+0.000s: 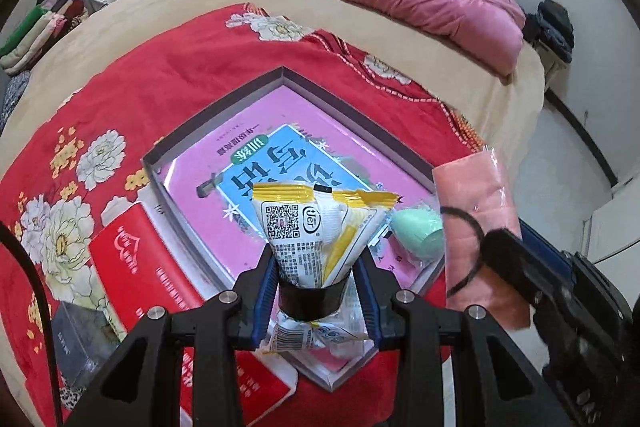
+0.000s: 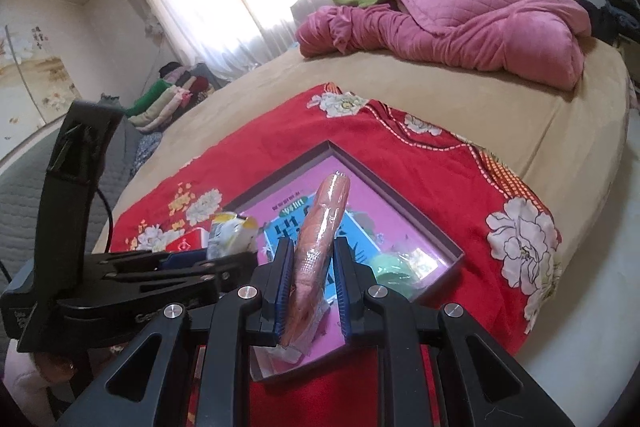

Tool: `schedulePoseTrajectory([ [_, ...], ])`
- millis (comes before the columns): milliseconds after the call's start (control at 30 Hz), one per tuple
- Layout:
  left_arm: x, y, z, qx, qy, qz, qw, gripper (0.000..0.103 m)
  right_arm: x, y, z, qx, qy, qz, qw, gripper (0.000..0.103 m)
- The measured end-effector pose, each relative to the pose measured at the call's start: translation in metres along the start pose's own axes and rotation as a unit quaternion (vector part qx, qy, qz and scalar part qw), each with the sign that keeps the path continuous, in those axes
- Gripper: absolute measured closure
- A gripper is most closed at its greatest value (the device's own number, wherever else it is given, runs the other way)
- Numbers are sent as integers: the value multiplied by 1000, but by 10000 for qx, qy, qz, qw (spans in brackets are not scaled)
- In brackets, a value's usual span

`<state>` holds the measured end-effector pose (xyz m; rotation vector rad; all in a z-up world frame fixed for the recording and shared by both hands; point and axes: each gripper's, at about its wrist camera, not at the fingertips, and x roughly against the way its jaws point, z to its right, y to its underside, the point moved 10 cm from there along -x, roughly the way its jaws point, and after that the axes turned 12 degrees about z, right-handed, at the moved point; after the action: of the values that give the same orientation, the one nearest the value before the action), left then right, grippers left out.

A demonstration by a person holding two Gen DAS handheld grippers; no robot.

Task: Organize soft objects
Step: 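Lower the snack packet into the tray with left gripper while right lowers the pink item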

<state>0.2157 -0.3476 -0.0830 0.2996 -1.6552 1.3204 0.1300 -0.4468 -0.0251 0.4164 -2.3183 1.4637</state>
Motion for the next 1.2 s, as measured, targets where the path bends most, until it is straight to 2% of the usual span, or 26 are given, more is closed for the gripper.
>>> schedulePoseTrajectory([
  [433, -49, 6, -3, -27, -62, -388, 9992, 66, -23, 23, 10, 12, 90, -303, 9995, 83],
  [700, -62, 11, -11, -22, -164, -493, 9986, 65, -43, 42, 13, 69, 134, -517, 9985, 83],
  [800, -65, 13, -13, 20, -153, -513, 9986, 65, -49, 42, 16, 81, 130, -469, 9988, 83],
  [1200, -64, 13, -14, 192, -11, -504, 9985, 65, -75, 37, 33, 476, 711, -409, 9955, 83],
])
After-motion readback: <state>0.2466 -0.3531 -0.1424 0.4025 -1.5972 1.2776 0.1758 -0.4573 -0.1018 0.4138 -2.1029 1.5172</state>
